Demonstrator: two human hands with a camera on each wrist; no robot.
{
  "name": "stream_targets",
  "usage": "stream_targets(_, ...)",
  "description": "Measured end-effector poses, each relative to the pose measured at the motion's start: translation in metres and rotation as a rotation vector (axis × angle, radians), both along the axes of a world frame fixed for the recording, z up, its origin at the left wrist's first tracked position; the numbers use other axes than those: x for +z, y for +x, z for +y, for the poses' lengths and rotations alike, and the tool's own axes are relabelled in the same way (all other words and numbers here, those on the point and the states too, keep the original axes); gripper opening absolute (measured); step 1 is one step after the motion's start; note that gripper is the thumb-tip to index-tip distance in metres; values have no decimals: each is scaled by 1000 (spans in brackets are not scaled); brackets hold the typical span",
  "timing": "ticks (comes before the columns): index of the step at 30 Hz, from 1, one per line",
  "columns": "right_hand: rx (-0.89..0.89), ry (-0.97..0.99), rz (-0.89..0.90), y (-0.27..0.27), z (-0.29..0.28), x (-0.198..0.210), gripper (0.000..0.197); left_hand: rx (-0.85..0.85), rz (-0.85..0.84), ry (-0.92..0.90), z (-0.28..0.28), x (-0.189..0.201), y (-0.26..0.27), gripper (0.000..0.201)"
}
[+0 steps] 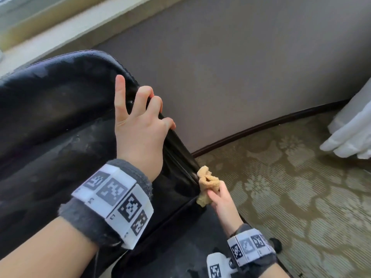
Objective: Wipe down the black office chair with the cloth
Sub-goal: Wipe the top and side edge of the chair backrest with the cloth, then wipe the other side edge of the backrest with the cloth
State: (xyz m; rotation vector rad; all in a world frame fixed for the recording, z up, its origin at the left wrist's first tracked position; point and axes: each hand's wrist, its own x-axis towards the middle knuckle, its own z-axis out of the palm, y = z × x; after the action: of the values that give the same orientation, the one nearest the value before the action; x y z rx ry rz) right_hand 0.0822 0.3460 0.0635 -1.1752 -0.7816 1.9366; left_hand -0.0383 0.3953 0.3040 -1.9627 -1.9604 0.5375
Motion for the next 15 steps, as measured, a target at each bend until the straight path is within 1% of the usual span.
stream_targets(3, 69, 215, 70, 6, -11, 58, 19, -25, 3, 11, -3, -2, 2, 42)
stream_targets(5, 99, 332, 108, 7, -12, 97, 23, -55, -35, 28, -11, -3, 3, 41)
stream_targets(7, 70, 368, 178, 9, -7, 132, 23, -131, -107, 80, -24, -3, 0, 42)
stream_targets(9, 53, 410, 219, 11, 0, 171, 25, -198, -298, 191, -50, -1, -13, 48)
stream_targets(10, 67, 467, 206, 9, 1, 189, 25, -186, -398, 251, -68, 0, -22, 53)
stream_targets(12, 116, 590, 162, -1, -2, 217, 21, -90, -613, 364, -106, 2, -36, 59)
stream_targets(15, 199, 753, 89, -36, -17, 243, 20, 55, -1053, 491, -149, 12, -47, 47)
